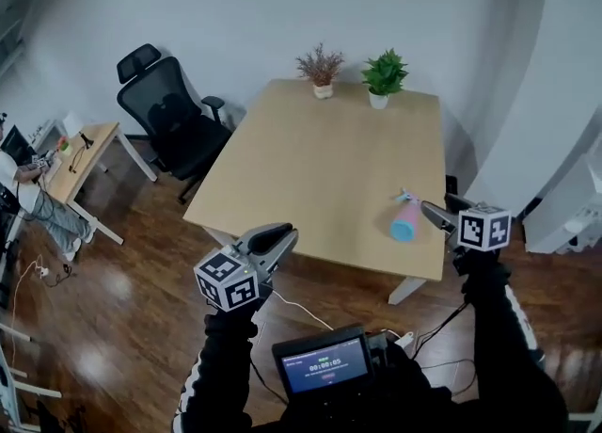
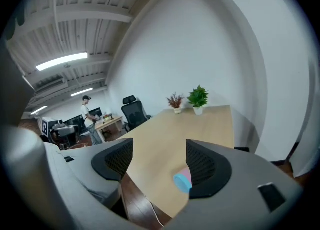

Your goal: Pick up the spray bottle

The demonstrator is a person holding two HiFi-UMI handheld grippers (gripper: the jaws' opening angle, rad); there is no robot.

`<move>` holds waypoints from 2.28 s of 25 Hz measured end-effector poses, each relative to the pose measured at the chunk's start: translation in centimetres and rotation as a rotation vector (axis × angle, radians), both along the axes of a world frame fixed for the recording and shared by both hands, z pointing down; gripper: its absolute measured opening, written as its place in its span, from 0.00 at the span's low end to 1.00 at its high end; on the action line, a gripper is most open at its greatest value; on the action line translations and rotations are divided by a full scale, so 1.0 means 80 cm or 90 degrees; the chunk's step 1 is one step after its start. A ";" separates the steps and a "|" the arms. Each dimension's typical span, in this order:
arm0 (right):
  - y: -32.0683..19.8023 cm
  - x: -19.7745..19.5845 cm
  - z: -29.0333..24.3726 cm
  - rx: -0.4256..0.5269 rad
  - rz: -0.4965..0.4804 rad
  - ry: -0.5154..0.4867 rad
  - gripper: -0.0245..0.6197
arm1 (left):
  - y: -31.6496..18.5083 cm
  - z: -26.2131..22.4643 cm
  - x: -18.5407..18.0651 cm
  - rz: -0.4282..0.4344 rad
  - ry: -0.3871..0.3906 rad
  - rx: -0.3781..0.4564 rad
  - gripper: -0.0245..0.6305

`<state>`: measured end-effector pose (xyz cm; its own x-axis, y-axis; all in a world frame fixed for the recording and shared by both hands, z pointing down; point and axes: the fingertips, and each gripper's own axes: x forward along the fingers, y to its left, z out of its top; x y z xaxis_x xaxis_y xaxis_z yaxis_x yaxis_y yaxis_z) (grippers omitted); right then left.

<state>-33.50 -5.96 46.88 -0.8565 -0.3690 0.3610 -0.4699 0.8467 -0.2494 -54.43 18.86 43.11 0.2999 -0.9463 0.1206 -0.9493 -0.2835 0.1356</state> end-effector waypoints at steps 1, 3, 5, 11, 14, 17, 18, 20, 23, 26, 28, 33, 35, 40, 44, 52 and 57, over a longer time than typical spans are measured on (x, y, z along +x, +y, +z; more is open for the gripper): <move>-0.002 -0.009 0.003 -0.004 0.009 0.009 0.54 | -0.007 -0.001 -0.012 0.011 0.002 -0.001 0.15; -0.013 -0.026 0.004 -0.011 0.026 0.019 0.54 | -0.026 -0.007 -0.038 0.015 0.009 0.005 0.15; -0.029 -0.041 0.014 -0.027 0.043 0.032 0.54 | -0.045 -0.004 -0.061 0.018 0.019 0.004 0.15; -0.096 -0.089 0.089 -0.123 0.084 0.077 0.54 | -0.121 0.018 -0.128 0.017 0.023 -0.017 0.13; -0.136 -0.101 0.138 -0.183 0.110 0.115 0.54 | -0.189 0.019 -0.156 0.021 0.036 -0.031 0.08; -0.195 -0.105 0.187 -0.238 0.147 0.145 0.54 | -0.273 0.026 -0.167 0.044 0.051 -0.049 0.08; -0.216 -0.107 0.202 -0.255 0.154 0.155 0.54 | -0.305 0.033 -0.172 0.046 0.051 -0.060 0.08; -0.254 -0.110 0.236 -0.289 0.161 0.176 0.58 | -0.367 0.053 -0.183 0.041 0.049 -0.089 0.04; -0.302 -0.116 0.276 -0.334 0.181 0.202 0.58 | -0.447 0.093 -0.200 0.039 0.051 -0.137 0.04; -0.320 -0.127 0.303 -0.377 0.206 0.224 0.58 | -0.495 0.124 -0.207 0.057 0.048 -0.177 0.04; -0.316 -0.134 0.320 -0.413 0.219 0.234 0.58 | -0.513 0.139 -0.205 0.085 0.046 -0.192 0.04; -0.325 -0.146 0.362 -0.461 0.261 0.269 0.59 | -0.554 0.170 -0.207 0.138 0.068 -0.205 0.04; -0.327 -0.157 0.369 -0.465 0.270 0.280 0.60 | -0.562 0.174 -0.210 0.159 0.070 -0.210 0.04; -0.340 -0.180 0.375 -0.446 0.274 0.301 0.61 | -0.571 0.179 -0.238 0.185 0.072 -0.211 0.04; -0.324 -0.201 0.381 -0.442 0.256 0.294 0.61 | -0.553 0.189 -0.263 0.214 0.080 -0.214 0.04; -0.311 -0.214 0.348 -0.400 0.290 0.186 0.60 | -0.539 0.143 -0.314 0.196 0.086 -0.179 0.04; -0.332 -0.246 0.242 -0.282 0.274 0.081 0.60 | -0.540 0.091 -0.344 0.185 0.081 -0.125 0.04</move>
